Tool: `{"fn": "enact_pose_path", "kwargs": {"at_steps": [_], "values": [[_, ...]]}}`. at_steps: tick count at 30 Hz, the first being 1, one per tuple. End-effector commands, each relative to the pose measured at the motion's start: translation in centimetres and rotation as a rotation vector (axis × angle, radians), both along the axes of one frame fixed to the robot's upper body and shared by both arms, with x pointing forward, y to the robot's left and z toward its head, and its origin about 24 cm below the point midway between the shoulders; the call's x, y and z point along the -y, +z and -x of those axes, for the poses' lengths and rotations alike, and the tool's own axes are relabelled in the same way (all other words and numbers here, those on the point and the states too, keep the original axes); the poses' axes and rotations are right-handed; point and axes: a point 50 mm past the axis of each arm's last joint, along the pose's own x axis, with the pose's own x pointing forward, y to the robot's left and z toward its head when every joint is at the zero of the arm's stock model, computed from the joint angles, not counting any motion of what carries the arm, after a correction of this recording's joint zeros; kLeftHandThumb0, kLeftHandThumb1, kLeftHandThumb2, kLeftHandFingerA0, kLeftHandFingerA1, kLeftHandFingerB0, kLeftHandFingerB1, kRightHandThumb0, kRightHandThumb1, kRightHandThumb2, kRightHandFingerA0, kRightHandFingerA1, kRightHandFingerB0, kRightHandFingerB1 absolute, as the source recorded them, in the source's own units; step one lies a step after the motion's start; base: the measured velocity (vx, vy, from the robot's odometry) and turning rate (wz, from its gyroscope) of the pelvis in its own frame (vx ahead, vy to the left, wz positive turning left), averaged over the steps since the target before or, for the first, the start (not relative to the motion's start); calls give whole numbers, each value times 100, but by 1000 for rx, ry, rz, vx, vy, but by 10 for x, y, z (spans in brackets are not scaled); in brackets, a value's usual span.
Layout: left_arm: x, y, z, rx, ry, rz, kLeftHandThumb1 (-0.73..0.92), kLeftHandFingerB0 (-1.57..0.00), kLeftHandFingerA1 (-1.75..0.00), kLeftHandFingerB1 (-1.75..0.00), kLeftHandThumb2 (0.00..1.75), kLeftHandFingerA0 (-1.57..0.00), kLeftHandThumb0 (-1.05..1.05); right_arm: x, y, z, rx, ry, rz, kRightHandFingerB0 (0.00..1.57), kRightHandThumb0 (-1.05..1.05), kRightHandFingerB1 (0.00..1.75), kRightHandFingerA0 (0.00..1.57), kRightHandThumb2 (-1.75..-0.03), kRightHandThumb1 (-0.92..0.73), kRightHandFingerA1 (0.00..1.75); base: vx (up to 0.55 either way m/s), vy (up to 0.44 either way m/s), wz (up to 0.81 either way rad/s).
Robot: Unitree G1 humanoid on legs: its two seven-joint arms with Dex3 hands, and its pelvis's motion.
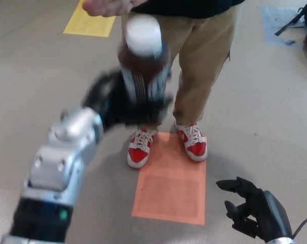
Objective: The robot recieved a bottle of protein shake from a person using its left hand and then shake the protein up and down 2 two times and hand it back to the person
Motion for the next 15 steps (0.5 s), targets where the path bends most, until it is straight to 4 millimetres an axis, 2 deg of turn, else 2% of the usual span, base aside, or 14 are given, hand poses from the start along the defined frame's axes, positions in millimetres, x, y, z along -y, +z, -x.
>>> {"fn": "enact_pose_path", "kwargs": {"at_steps": [1, 2, 3, 5, 7, 8, 10, 15], "values": [[1, -35, 11, -113, -37, -62, 77, -77, -122, -97, 71, -98, -16, 6, -4, 5, -19, -21, 6, 64, -24, 48, 100, -67, -81, 58, 0, 0, 0], [1, -54, 16, -159, -42, -96, 75, -77, -125, -95, 71, -100, -19, 5, -5, 6, -27, -21, -3, 63, -25, 48, 98, -68, -81, 59, 0, 0, 0], [2, -63, 19, -179, -46, -110, 75, -77, -125, -95, 71, -100, -19, 5, -5, 6, -31, -21, -6, 63, -25, 48, 98, -68, -81, 59, 0, 0, 0], [3, -66, 21, -195, -45, -95, 75, -75, -128, -99, 73, -97, -21, 5, -10, 12, -45, -16, -3, 62, -25, 48, 97, -68, -81, 60, 0, 0, 0], [4, -59, 19, -183, -40, -85, 79, -74, -126, -99, 68, -96, -24, 6, -13, 19, -52, -16, -4, 63, -26, 48, 98, -67, -82, 59, 0, 0, 0], [4, -45, 11, -160, -31, -57, 77, -77, -122, -104, 75, -99, -19, 7, -14, 19, -58, -22, -1, 64, -26, 47, 101, -66, -81, 58, 0, 0, 0], [4, -32, 4, -126, -14, -49, 77, -78, -123, -103, 75, -100, -19, 7, -14, 20, -58, -27, -4, 65, -25, 47, 101, -66, -81, 59, 0, 0, 0], [0, -6, -8, -79, 7, -49, 80, -74, -133, -105, 74, -94, -18, 6, -16, 24, -61, -10, -4, 64, -26, 47, 100, -66, -82, 56, 0, 0, 0]]}}
